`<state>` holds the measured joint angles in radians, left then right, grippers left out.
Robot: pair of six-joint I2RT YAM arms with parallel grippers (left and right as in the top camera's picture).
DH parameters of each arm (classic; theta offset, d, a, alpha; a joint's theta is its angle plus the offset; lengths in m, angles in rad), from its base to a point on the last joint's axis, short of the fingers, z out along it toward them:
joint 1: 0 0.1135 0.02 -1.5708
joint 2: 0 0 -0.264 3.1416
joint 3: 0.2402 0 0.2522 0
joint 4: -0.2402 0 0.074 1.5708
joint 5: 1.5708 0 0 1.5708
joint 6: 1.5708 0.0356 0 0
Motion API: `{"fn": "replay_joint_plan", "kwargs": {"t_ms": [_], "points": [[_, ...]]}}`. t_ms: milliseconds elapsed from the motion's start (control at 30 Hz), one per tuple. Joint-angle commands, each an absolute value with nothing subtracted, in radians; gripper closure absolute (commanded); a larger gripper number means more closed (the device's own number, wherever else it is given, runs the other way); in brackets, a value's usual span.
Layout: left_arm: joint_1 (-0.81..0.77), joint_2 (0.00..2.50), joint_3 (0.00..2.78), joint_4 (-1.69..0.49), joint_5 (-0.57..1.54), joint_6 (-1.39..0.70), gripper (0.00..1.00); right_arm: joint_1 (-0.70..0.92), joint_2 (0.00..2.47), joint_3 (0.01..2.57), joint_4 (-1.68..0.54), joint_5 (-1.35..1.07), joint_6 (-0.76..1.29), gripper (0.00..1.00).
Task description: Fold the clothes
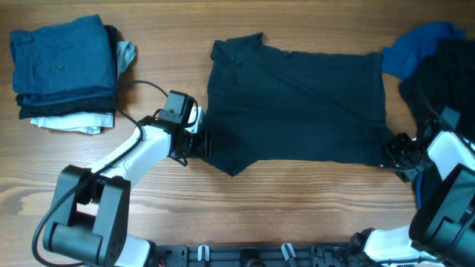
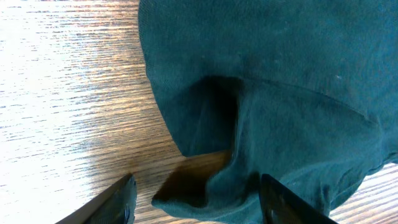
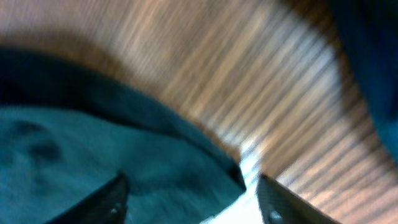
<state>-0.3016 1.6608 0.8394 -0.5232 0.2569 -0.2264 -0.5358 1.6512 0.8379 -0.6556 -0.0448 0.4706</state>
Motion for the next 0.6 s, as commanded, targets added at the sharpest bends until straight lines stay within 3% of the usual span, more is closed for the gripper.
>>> {"fn": "replay_joint_plan", "kwargs": {"t_ms": [0, 100, 167, 300, 500, 567], "points": [[-0.306, 1.706, 0.817, -0.540, 0.272, -0.244, 0.40, -0.536, 1.687, 0.765, -0.579, -0.042, 0.474, 0.48], [-0.306, 1.706, 0.817, -0.543, 0.272, -0.244, 0.40, -0.536, 1.687, 0.765, -0.566, -0.042, 0.474, 0.67], [-0.305, 1.706, 0.817, -0.550, 0.272, -0.244, 0.40, -0.536, 1.687, 0.765, -0.573, -0.043, 0.472, 0.67], [-0.306, 1.706, 0.817, -0.567, 0.272, -0.244, 0.40, -0.536, 1.687, 0.765, -0.636, -0.041, 0.464, 0.41], [-0.306, 1.706, 0.817, -0.564, 0.272, -0.244, 0.39, -0.536, 1.687, 0.757, -0.710, -0.064, 0.446, 0.41], [-0.306, 1.706, 0.817, -0.562, 0.272, -0.244, 0.39, -0.536, 1.687, 0.744, -0.688, -0.127, 0.447, 0.32]]}}
